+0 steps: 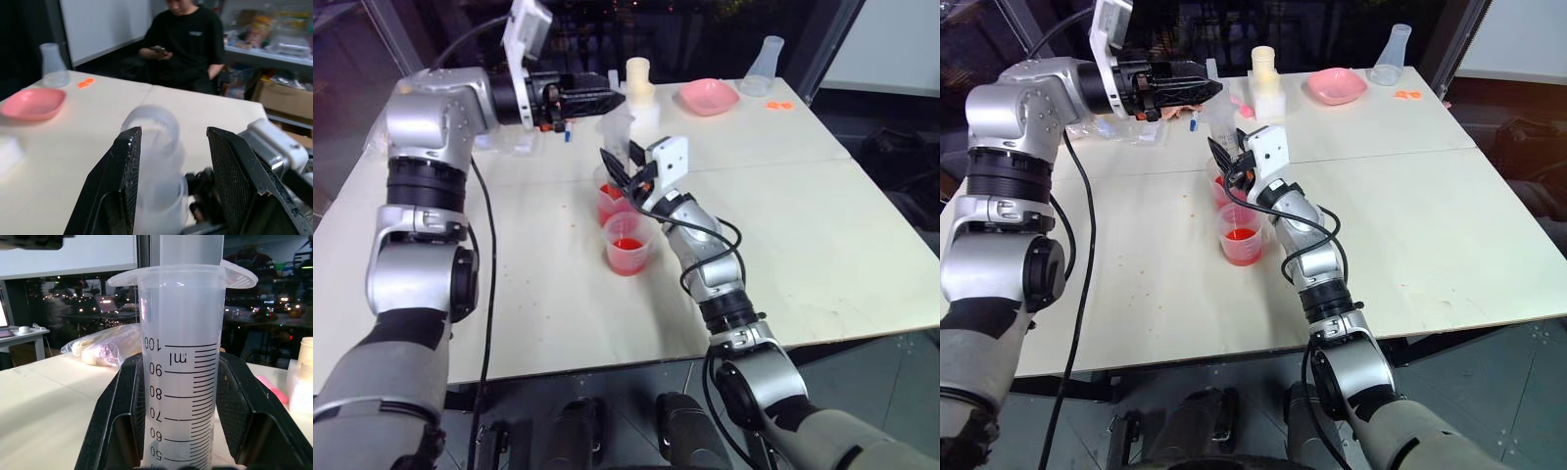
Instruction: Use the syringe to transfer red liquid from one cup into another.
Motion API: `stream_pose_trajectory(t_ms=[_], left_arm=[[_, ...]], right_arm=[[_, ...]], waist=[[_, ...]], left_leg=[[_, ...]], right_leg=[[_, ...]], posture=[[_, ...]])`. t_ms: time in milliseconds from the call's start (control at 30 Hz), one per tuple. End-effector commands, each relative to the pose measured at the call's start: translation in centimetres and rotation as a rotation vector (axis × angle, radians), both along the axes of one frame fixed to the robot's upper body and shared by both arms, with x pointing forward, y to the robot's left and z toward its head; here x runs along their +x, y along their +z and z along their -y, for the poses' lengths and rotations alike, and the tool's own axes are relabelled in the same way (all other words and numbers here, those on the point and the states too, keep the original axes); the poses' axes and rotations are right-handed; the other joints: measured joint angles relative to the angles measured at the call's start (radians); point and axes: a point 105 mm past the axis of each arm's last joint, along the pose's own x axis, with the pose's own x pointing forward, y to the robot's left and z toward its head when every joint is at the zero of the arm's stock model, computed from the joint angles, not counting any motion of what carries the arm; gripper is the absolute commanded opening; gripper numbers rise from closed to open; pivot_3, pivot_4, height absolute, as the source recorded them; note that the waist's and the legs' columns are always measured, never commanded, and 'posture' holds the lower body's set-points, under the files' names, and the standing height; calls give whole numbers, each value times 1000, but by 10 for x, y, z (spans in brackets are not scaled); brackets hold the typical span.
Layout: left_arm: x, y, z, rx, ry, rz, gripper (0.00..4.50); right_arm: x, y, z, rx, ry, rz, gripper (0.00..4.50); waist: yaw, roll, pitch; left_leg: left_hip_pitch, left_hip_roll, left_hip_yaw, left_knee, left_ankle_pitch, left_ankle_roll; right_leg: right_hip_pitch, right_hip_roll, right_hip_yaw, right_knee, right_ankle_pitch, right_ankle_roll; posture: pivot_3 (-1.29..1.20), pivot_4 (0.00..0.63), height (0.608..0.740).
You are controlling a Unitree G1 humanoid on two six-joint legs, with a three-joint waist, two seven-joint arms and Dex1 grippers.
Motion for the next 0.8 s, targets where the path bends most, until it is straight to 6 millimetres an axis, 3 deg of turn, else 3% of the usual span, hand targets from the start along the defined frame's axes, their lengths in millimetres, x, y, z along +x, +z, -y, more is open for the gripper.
stream_pose_trajectory(t_ms=[33, 333, 500, 800], left_arm=[[-4, 11, -23, -23, 68, 55, 2252], [-26, 13, -75, -39, 184, 30, 2252], [-27, 5, -72, -59, 212, 39, 2252], [-13, 3, -64, -148, 255, 67, 2252]], right_arm=[[-5, 28, -1, 26, 15, 99, 1428], [-3, 29, 7, 29, 0, 110, 1428], [-8, 35, 6, 30, 9, 130, 1428], [-44, 77, 13, 40, 34, 259, 1428]], waist=[[-1, 0, 0], [-3, 0, 0], [3, 0, 0], [1, 0, 0]], left_leg=[[0, 0, 0, 0, 0, 0], [0, 0, -1, -1, 0, -1], [0, 0, -2, 0, 0, -1], [0, 0, -3, -1, 1, -2]], right_leg=[[0, 0, 0, 0, 0, 0], [-1, 0, 0, 0, 0, 0], [1, -1, -1, 0, 0, 0], [0, -1, -1, 0, 0, 0]], posture=[[0, 150, 740], [0, 150, 740], [0, 150, 740], [0, 150, 740]])
